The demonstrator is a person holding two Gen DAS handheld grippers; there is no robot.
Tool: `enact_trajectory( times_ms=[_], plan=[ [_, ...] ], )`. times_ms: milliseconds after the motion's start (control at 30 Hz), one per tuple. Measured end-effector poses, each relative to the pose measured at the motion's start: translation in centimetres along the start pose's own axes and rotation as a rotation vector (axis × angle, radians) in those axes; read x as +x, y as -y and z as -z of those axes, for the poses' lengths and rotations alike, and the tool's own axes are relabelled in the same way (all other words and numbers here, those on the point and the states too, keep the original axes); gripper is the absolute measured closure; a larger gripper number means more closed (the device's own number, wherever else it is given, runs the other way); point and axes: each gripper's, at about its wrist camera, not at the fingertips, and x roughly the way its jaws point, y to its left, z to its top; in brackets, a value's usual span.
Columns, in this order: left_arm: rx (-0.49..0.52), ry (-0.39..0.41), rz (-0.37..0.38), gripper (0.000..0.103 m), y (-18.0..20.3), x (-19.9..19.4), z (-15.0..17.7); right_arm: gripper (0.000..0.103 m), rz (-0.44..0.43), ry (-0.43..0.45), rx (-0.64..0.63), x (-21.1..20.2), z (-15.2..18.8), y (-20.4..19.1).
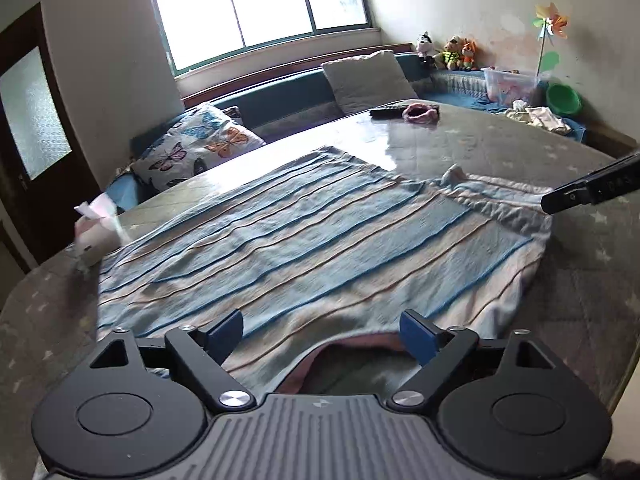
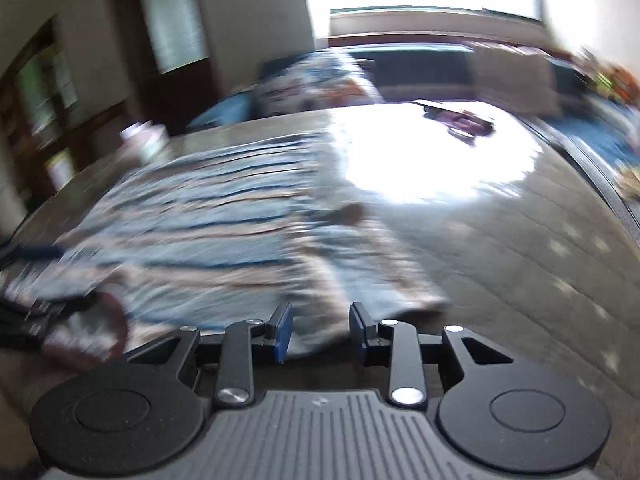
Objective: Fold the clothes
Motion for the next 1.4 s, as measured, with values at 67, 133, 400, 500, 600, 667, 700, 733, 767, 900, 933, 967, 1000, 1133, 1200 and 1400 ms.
enact_trajectory(
  times_ms=[67, 133, 400, 500, 600, 667, 700, 733, 767, 900, 933, 967, 1000, 1133, 1200, 1400],
  plan=[
    [0.004, -0.003, 0.016, 0.015, 0.6, 0.5, -0.3, 0.072, 0.028, 0.002, 0.078, 0.3, -0.1, 1.8],
    [0.006, -0.008, 0.033, 0.015, 1.1, 1.0, -0.5, 0.072, 0.026, -0.001, 0.149, 0.6, 0.0, 3.1],
    [0.017, -0.017, 0.064, 0.013, 2.6, 2.1, -0.9, 0.072, -0.023, 0.020, 0.325, 1.7, 0.5, 4.6],
    [0.020, -0.020, 0.071, 0.013, 3.0, 2.4, -1.0, 0.079, -0.034, 0.037, 0.386, 2.1, 0.7, 4.9],
    [0.025, -0.030, 0.073, 0.013, 3.3, 2.6, -0.8, 0.099, -0.037, 0.048, 0.411, 2.3, 0.8, 5.1],
    [0.025, -0.033, 0.072, 0.013, 3.2, 2.6, -0.6, 0.101, -0.049, 0.076, 0.370, 1.8, 0.4, 4.5],
    [0.023, -0.034, 0.071, 0.013, 3.2, 2.6, -0.6, 0.101, -0.056, 0.095, 0.335, 1.4, 0.0, 4.0],
    [0.019, -0.035, 0.068, 0.013, 3.1, 2.6, -0.5, 0.101, -0.063, 0.114, 0.301, 1.0, -0.3, 3.5],
    [0.014, -0.036, 0.066, 0.013, 3.0, 2.6, -0.5, 0.101, -0.070, 0.133, 0.267, 0.6, -0.7, 3.1],
    [-0.003, -0.032, 0.059, 0.013, 2.6, 2.3, -0.5, 0.101, -0.119, 0.178, 0.095, -0.4, -2.0, 0.0],
    [-0.005, -0.032, 0.057, 0.012, 2.5, 2.2, -0.4, 0.101, -0.137, 0.182, 0.047, -0.4, -2.3, -1.0],
    [-0.006, -0.031, 0.055, 0.012, 2.5, 2.2, -0.4, 0.101, -0.155, 0.182, 0.002, -0.3, -2.4, -2.1],
    [-0.006, -0.031, 0.052, 0.012, 2.4, 2.1, -0.4, 0.101, -0.173, 0.180, -0.039, -0.1, -2.4, -3.2],
    [-0.019, -0.039, 0.038, 0.012, 2.0, 2.0, 0.0, 0.101, -0.244, 0.138, -0.150, 1.1, -2.2, -6.4],
    [-0.026, -0.042, 0.028, 0.012, 1.7, 1.9, 0.1, 0.097, -0.268, 0.109, -0.192, 1.7, -1.9, -7.5],
    [-0.052, -0.035, 0.010, 0.011, 0.8, 1.7, 0.0, 0.087, -0.305, 0.044, -0.216, 2.1, -1.8, -7.7]
  ],
)
